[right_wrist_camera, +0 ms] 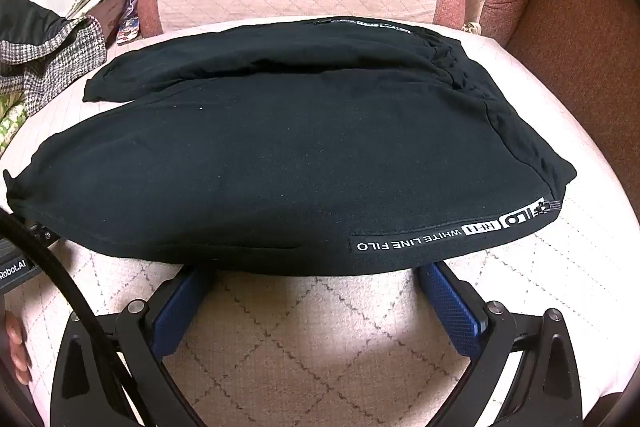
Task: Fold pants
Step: 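Position both grippers at the waistband edge of the black sweatpants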
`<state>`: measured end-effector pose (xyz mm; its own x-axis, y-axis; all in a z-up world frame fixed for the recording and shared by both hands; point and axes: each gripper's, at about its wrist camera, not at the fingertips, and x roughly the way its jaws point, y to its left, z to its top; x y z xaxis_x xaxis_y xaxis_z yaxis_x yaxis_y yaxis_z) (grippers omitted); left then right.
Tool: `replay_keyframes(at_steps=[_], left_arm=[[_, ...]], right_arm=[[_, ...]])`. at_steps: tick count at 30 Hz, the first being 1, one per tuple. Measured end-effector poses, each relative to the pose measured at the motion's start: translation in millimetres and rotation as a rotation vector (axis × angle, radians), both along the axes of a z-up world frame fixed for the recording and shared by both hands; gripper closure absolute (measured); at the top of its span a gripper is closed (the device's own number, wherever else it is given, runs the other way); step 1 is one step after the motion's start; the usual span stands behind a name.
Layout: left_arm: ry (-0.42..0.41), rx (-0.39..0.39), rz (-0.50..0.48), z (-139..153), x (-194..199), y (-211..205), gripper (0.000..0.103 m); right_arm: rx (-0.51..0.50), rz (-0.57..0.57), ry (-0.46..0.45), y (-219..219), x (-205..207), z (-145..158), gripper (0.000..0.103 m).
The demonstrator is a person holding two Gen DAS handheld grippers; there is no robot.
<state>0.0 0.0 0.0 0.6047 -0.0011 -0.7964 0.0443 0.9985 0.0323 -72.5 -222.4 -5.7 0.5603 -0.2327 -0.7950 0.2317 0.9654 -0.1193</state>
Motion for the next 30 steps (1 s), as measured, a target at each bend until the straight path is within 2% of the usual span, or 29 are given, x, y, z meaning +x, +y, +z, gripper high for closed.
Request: replay_keyframes(at_steps=[21, 30], left_arm=[[-0.006, -0.011, 0.004, -2.5, -1.3, -1.0, 0.0], [-0.013, 0.035, 0.014, 0.8, -3.6, -5.1, 0.0]], right_arm=[[0.014, 0.0, -0.005, 0.7, -1.1, 0.9, 0.0], [-0.007, 0.0, 0.002, 4.4, 0.4, -0.8, 0.0]])
